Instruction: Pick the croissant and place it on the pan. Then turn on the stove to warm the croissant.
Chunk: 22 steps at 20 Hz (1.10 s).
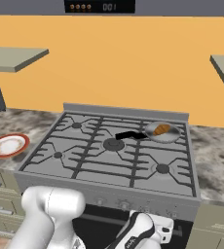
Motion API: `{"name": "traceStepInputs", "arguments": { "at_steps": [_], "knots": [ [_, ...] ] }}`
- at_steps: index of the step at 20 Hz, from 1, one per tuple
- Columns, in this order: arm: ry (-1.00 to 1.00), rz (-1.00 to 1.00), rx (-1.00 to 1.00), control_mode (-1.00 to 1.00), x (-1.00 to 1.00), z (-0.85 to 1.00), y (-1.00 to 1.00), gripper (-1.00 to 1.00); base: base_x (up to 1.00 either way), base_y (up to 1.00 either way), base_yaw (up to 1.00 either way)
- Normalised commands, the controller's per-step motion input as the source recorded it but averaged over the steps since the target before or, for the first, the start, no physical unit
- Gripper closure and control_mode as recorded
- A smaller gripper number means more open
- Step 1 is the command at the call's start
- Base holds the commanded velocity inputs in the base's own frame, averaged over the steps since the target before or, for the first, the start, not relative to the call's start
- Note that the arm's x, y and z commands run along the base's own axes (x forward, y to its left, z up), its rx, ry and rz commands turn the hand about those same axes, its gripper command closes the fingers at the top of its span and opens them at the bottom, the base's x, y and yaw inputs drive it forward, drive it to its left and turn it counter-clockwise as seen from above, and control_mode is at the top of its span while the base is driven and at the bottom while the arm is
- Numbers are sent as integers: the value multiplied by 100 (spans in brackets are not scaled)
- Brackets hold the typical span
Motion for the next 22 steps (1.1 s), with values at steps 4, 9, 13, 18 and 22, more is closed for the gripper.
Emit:
{"name": "traceStepInputs", "arguments": {
  "at_steps": [4,9,13,18,22],
  "knots": [
    [0,-1,-2,-100,22,-4,8,100,0,0,0],
    [-5,0,-17,-100,14,-1,22,100,0,0,0],
    [-5,0,-22,-100,19,-4,26,100,0,0,0],
    [-2,1,-24,-100,23,-3,14,100,0,0,0],
    [-11,12,-37,-100,14,0,13,100,0,0,0]
  ]
}}
